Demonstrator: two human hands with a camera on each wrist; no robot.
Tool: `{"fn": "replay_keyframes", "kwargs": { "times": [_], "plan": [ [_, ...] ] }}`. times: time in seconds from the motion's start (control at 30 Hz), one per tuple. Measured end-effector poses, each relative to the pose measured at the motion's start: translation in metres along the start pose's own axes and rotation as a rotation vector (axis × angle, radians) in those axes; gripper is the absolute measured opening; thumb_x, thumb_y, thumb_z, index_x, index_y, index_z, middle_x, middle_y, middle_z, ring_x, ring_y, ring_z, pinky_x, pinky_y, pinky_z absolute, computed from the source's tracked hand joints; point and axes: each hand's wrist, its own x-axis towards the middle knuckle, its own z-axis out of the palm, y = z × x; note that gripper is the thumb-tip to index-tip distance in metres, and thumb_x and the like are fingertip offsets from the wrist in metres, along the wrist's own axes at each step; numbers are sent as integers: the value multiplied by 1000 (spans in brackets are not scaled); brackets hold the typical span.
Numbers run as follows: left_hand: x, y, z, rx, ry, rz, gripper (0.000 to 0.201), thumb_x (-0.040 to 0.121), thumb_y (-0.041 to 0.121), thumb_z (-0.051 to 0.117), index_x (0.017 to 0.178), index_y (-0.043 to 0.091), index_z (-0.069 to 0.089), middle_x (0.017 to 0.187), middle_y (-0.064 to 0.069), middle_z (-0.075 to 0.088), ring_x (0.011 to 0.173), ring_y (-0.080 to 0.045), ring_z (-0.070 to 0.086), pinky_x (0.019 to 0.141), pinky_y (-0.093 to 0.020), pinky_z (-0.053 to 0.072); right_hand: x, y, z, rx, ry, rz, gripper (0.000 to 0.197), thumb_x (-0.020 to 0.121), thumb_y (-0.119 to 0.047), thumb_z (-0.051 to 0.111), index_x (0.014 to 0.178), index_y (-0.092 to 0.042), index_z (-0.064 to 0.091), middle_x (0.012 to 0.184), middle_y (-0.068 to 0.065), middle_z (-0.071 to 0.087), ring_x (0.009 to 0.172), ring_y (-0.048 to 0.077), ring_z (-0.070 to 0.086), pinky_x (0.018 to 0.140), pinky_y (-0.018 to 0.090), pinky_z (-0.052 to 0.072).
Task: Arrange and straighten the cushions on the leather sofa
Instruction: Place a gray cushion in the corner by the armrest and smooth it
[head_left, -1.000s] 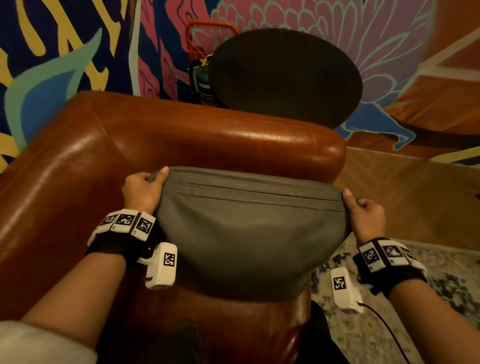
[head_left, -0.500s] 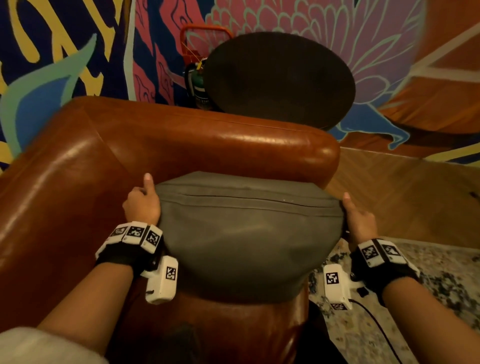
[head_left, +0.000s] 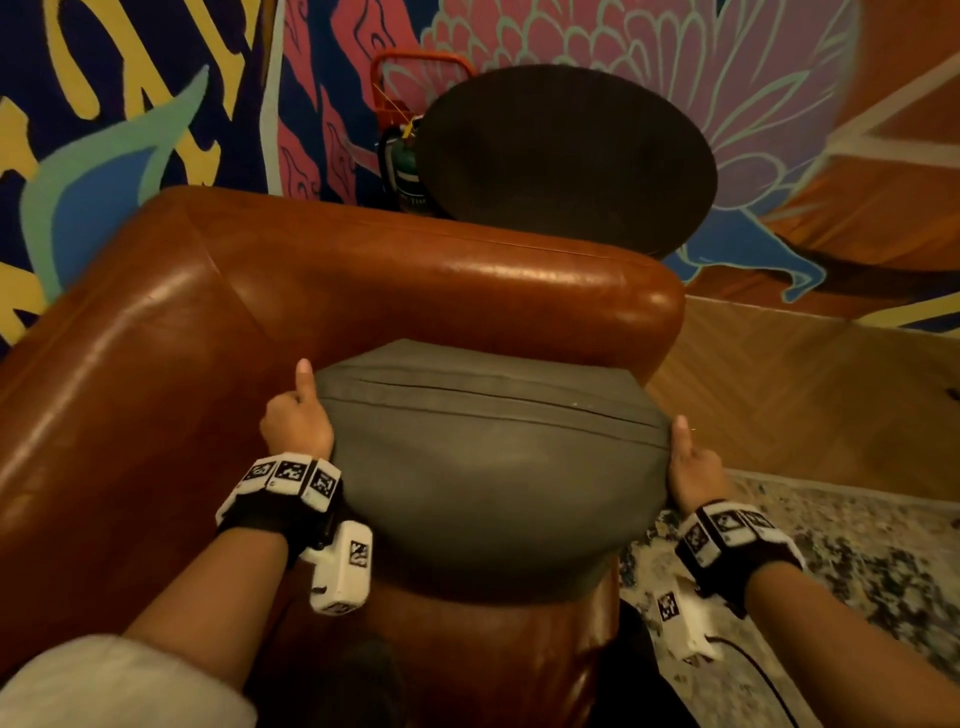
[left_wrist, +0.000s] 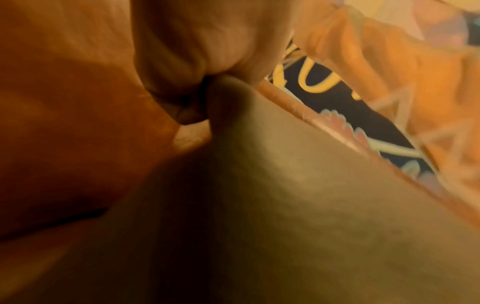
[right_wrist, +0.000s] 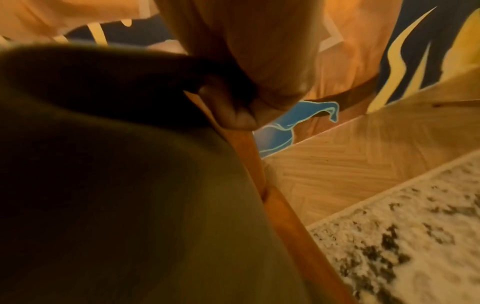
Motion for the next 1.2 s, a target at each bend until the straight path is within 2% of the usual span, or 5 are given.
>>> {"fn": "replay_keyframes", "kwargs": {
  "times": [0.17, 0.5, 0.73, 0.9, 1.2],
  "plan": [
    [-9, -4, 0, -122, 50, -57, 71, 100, 54, 19, 123, -2, 57, 129, -26, 55, 122, -42, 47, 96, -42, 36, 0, 7, 7, 274, 59, 125, 101, 83, -84, 23, 127, 0, 58, 122, 23, 60, 109, 41, 60, 97, 53, 49],
    [-14, -24, 2, -24, 204, -97, 48, 103, 34, 31, 126, -4, 50, 133, -29, 49, 125, -43, 43, 98, -45, 33, -5, 30, 7, 215, 106, -131, 54, 97, -56, 41, 108, -5, 55, 102, 12, 58, 91, 29, 55, 88, 44, 46],
    [-103, -2, 56, 547, -62, 991, 53, 102, 43, 12, 147, 24, 35, 153, -6, 38, 143, -28, 31, 112, -51, 28, -72, -23, 58, -586, -6, -1218, 50, 100, -37, 37, 144, -16, 46, 153, 6, 43, 144, 28, 35, 118, 46, 19],
    [-69, -8, 53, 757, -169, 412, 54, 96, 57, 0, 149, 47, -1, 162, 13, -6, 149, -17, -10, 117, -57, -5, -26, -25, 43, -902, -296, -1107, 79, 80, -67, -24, 151, -38, -7, 161, -11, -9, 150, 14, -8, 119, 44, -7],
    [-97, -7, -33, 301, -57, 134, 58, 100, 42, 37, 153, 25, 20, 163, -3, 6, 149, -25, 1, 118, -46, 11, -13, -57, -23, -857, -391, -996, 61, 101, -49, 19, 157, -25, 10, 166, -1, 3, 152, 18, -4, 121, 46, -7]
  ]
}}
